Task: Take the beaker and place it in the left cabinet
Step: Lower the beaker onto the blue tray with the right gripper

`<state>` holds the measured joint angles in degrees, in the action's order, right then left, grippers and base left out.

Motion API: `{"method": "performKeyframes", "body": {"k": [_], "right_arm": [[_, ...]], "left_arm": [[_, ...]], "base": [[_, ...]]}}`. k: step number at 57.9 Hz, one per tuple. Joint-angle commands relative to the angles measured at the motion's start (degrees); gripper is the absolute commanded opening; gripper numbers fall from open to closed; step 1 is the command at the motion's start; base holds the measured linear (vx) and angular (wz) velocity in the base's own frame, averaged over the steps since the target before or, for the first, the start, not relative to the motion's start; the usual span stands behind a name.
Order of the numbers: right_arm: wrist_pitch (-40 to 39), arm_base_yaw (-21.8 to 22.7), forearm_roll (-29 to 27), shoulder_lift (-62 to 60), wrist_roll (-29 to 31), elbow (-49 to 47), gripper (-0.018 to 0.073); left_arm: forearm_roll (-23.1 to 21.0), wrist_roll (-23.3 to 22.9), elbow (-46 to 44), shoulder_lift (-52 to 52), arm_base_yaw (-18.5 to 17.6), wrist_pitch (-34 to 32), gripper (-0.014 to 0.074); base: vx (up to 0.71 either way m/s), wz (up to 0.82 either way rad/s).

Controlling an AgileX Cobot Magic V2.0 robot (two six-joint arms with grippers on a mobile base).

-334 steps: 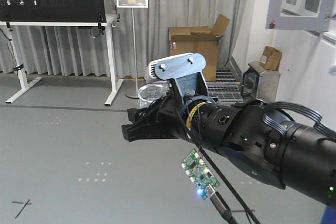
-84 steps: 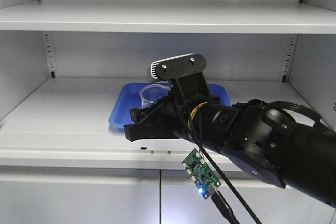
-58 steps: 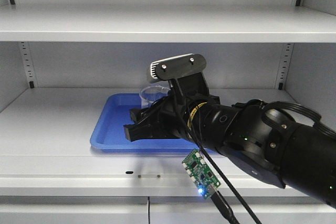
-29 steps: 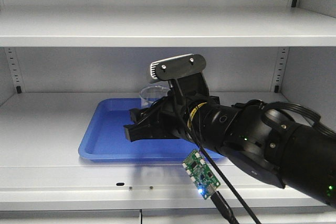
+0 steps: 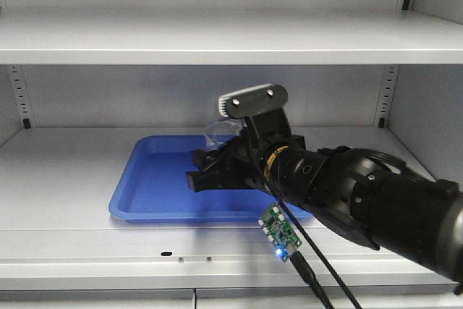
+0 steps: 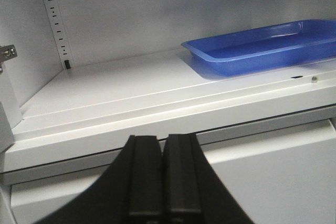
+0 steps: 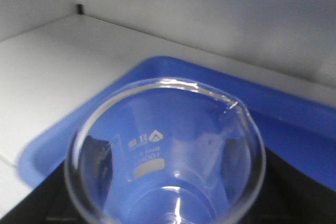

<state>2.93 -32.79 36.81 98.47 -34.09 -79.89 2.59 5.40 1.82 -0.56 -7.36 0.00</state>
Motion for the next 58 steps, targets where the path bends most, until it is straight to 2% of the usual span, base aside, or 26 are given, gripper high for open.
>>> {"method": "performKeyframes", "body": {"k": [1, 12, 27, 42, 52, 58], "right_arm": [[-6.0, 2.3, 0.8, -0.9, -1.4, -2.1, -0.0004], [-7.0, 4.7, 1.3, 4.0, -1.2, -6.6, -0.0003], [-5.2, 4.7, 2.7, 14.3, -1.2, -16.7, -0.0001], [-4.8, 4.7, 2.2, 18.5, -1.2, -17.9, 0.0004], [-3.7, 4.7, 2.1, 18.7, -1.3, -17.9, 0.0048], [-3.7, 4.7, 2.1, 18.7, -1.4, -17.9, 0.0115]], "left_arm": [[-0.2, -0.2, 0.9, -1.1, 0.0, -4.3, 0.0001], [-0.2, -0.2, 0.9, -1.1, 0.0, -4.3, 0.0001], [-0.2, -0.2, 0.9, -1.1, 0.0, -4.3, 0.0001], [-0.2, -0.2, 0.9, -1.1, 0.0, -4.3, 0.0001], [-0.2, -0.2, 0.9, -1.1, 0.0, -4.3, 0.0001], [-0.2, -0.2, 0.9, -1.1, 0.0, -4.3, 0.0001]], "base": [[0.0, 0.0], [0.0, 0.0], [0.0, 0.0], [0.0, 0.0], [0.0, 0.0], [0.0, 0.0]]}}
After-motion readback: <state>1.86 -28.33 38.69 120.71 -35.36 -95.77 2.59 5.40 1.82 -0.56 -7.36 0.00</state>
